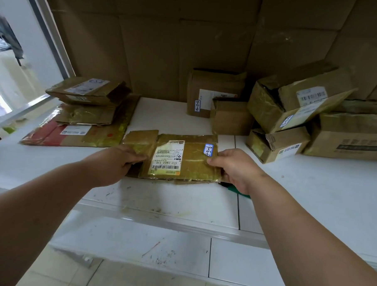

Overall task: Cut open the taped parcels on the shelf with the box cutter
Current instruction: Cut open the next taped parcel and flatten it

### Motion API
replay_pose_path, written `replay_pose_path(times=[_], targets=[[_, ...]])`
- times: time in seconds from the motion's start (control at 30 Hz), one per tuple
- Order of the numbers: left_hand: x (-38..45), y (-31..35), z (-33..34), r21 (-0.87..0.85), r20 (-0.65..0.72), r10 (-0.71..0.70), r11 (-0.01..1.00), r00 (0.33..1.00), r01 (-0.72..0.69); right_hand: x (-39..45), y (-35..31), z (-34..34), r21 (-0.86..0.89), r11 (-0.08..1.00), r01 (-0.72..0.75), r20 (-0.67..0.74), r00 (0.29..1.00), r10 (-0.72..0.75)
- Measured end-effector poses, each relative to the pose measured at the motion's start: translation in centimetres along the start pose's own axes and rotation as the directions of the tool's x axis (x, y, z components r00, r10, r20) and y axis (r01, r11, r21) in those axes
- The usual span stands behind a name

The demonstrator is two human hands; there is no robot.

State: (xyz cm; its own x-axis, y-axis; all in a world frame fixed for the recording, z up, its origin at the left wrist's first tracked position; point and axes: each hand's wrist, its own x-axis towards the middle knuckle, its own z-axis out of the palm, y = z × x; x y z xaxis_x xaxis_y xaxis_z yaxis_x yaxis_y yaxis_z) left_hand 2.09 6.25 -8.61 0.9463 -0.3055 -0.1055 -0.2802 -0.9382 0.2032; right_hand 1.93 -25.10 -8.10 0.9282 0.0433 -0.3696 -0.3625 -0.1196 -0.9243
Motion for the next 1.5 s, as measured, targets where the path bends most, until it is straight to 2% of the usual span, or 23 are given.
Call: replay_pose_path(times=[0.07,0.13,0.2,0.27,0.37,0.5,0.57,0.63,0.73,0.9,0.97,1.07,1.17,1.27,1.5], targets=[[-0.2,0.0,0.0,-0.019,0.009,-0.003,1.0,1.0,0.003,0.1,0.2,0.3,-0.336,0.942,0.026,-0.08,0.995,-0.056],[-0.4,0.0,-0.2,-0.031,0.025,-0.007,0.999,1.0,0.008,-0.1,0.1,0.6,-0.602,0.798,0.03,-0.114,0.986,-0.122],[-0.6,-0.1,-0.2,-0.036,0.031,-0.013,0.999,0.999,0.014,-0.4,0.2,0.8,-0.76,0.649,0.031,-0.133,0.97,-0.202],[-0.6,-0.1,0.0,-0.052,0.048,-0.02,0.998,0.999,0.023,-0.5,0.4,0.5,-0.837,0.547,0.005,-0.179,0.943,-0.282],[-0.5,0.1,0.5,-0.099,0.106,-0.045,0.994,0.993,0.055,-0.5,0.9,0.0,-0.877,0.478,-0.045,-0.207,0.934,-0.292],[0.0,0.5,0.9,-0.136,0.074,-0.089,0.986,0.993,0.098,-0.7,1.2,-0.3,-0.89,0.442,-0.114,-0.159,0.985,-0.066],[0.1,0.8,1.2,-0.104,0.06,-0.081,0.991,0.995,0.087,-1.0,1.4,-0.5,-0.903,0.418,-0.1,-0.123,0.992,-0.028],[0.1,1.2,1.7,-0.091,0.096,-0.087,0.991,0.992,0.096,-1.2,1.8,-1.0,-0.912,0.405,-0.065,-0.091,0.995,-0.045],[0.1,1.6,2.0,-0.065,0.107,-0.13,0.988,0.986,0.137,-1.4,2.1,-2.1,-0.88,0.472,-0.056,-0.1,0.993,-0.069],[0.2,2.5,1.8,0.013,0.131,-0.122,0.992,0.984,0.122,-1.5,2.9,-3.1,-0.921,0.358,-0.153,-0.239,0.948,-0.21],[0.2,2.9,2.0,0.042,0.143,-0.108,0.994,0.984,0.103,-1.4,3.4,-2.8,-0.92,0.373,-0.124,-0.247,0.92,-0.303],[0.5,3.2,2.4,0.075,0.155,-0.109,0.992,0.982,0.098,-1.2,3.7,-1.2,-0.899,0.428,0.09,-0.131,0.879,-0.459],[0.8,3.1,2.7,0.137,0.162,-0.111,0.987,0.98,0.089,-1.1,4.2,0.7,-0.919,0.336,0.208,0.054,0.908,-0.416],[0.7,3.1,3.0,0.139,0.172,-0.138,0.984,0.975,0.115,-1.2,5.4,2.0,-0.949,0.219,0.228,0.166,0.949,-0.268],[0.6,2.9,3.9,0.194,0.156,-0.15,0.974,0.976,0.119,-1.2,5.5,2.9,-0.983,0.081,0.163,0.148,0.974,-0.169]])
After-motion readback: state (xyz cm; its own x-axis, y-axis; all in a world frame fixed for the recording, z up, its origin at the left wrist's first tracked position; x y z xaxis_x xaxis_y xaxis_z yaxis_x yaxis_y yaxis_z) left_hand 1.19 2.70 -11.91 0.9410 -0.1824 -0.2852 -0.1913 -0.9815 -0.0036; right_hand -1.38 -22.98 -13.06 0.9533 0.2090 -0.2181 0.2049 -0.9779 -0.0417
